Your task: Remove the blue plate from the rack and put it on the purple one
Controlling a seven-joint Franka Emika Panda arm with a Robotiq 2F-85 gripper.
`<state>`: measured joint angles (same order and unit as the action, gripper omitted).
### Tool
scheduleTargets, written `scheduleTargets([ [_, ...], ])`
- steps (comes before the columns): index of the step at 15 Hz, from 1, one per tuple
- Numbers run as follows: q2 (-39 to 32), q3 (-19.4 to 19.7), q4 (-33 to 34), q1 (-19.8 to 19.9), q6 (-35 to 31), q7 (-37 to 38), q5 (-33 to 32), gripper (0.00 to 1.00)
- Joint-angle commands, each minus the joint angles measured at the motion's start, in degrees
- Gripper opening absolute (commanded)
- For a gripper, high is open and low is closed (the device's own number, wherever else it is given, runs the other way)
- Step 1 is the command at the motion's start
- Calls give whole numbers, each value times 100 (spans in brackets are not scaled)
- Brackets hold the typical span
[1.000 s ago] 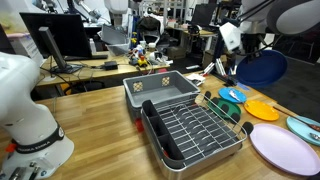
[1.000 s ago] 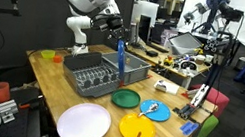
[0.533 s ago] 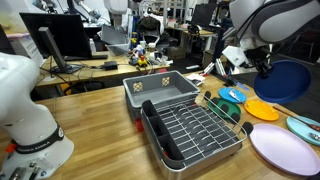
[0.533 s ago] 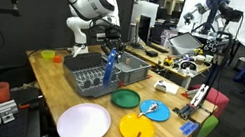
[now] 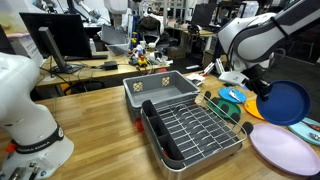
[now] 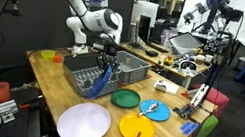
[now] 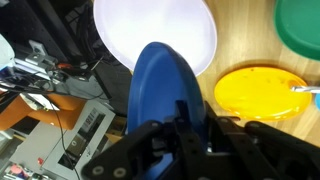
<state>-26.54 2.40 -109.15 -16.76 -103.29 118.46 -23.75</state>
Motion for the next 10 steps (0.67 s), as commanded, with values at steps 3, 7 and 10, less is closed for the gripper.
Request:
scheduleTargets([
  [3, -750, -222, 649, 336, 907, -1282, 582, 5],
  [7, -1134, -227, 879, 553, 1105, -2145, 1110, 5],
  [10, -1122, -60, 755, 383, 890, -1962, 983, 19],
])
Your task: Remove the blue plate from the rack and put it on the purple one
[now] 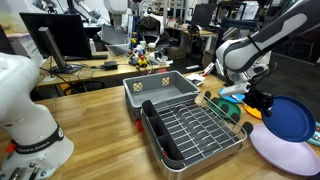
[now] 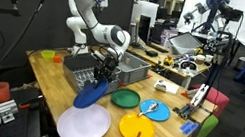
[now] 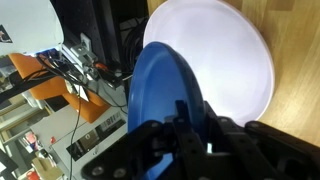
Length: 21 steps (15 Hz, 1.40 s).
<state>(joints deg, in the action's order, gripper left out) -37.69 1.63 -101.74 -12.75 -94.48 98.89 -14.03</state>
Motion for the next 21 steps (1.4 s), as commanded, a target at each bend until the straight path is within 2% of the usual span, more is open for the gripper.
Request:
scheduleTargets([
  [1, -16, 14, 44, -9, 27, -36, 29, 19],
  [5, -16, -20, 70, -15, 60, -44, 43, 19],
  [6, -16, -19, 70, -13, 62, -44, 43, 5],
  [12, -135, -49, -31, 366, 29, -1058, 267, 5],
  [14, -252, -45, -58, 562, -20, -1619, 385, 5],
  [21, -1107, 88, 504, 891, 252, -2739, 1055, 5],
])
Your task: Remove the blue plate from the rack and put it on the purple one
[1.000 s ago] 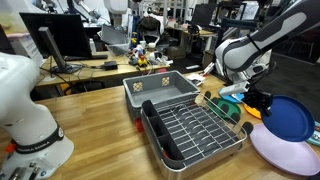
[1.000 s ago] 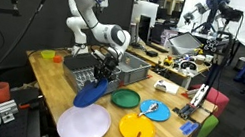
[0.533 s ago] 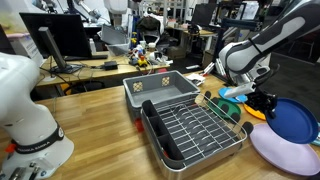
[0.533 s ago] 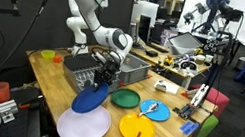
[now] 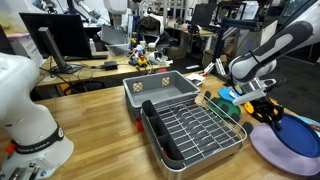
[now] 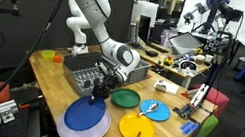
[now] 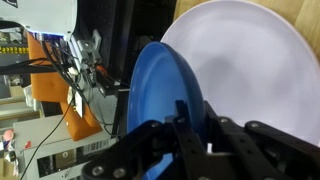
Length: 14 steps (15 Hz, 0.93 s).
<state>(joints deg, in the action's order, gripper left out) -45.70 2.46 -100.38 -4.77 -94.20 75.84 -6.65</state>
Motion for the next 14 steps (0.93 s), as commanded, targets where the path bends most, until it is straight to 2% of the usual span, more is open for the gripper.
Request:
scheduleTargets([
  [1, -420, 25, 471, 89, 279, -496, 410, 5],
  [8, -760, 127, 813, 159, 388, -617, 1050, 5],
  [10, -770, 170, 850, 186, 455, -612, 1194, 45],
  [14, -729, 237, 846, 219, 496, -547, 1396, 73],
])
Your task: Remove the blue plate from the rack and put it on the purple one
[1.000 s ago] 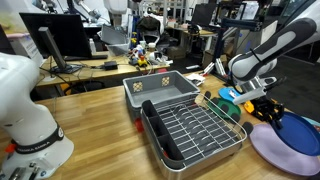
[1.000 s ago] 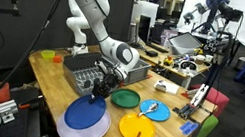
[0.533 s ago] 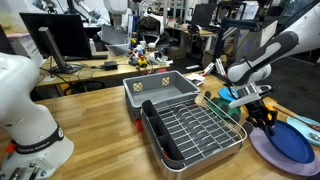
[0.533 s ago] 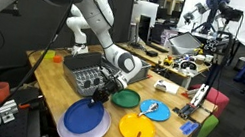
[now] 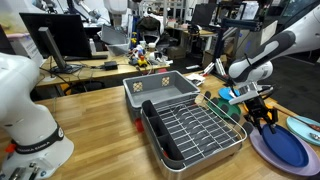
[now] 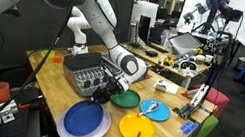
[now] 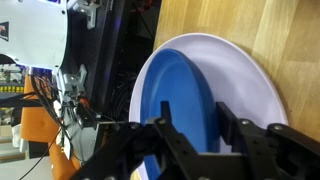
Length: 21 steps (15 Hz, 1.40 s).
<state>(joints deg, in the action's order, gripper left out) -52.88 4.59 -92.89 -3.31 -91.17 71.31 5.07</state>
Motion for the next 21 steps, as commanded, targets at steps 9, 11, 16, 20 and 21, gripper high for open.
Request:
scheduleTargets([
  [9, 1424, 233, -1279, -20, -1592, 663, 825, 100],
  [11, 2013, 246, -1870, -72, -2164, 854, 852, 100],
  [16, 3389, 171, -3245, -296, -3118, 1236, 430, 100],
  [20, 3568, -24, -3311, -283, -3029, 1341, 267, 100],
  [21, 3588, -38, -3309, -282, -3021, 1348, 269, 100],
])
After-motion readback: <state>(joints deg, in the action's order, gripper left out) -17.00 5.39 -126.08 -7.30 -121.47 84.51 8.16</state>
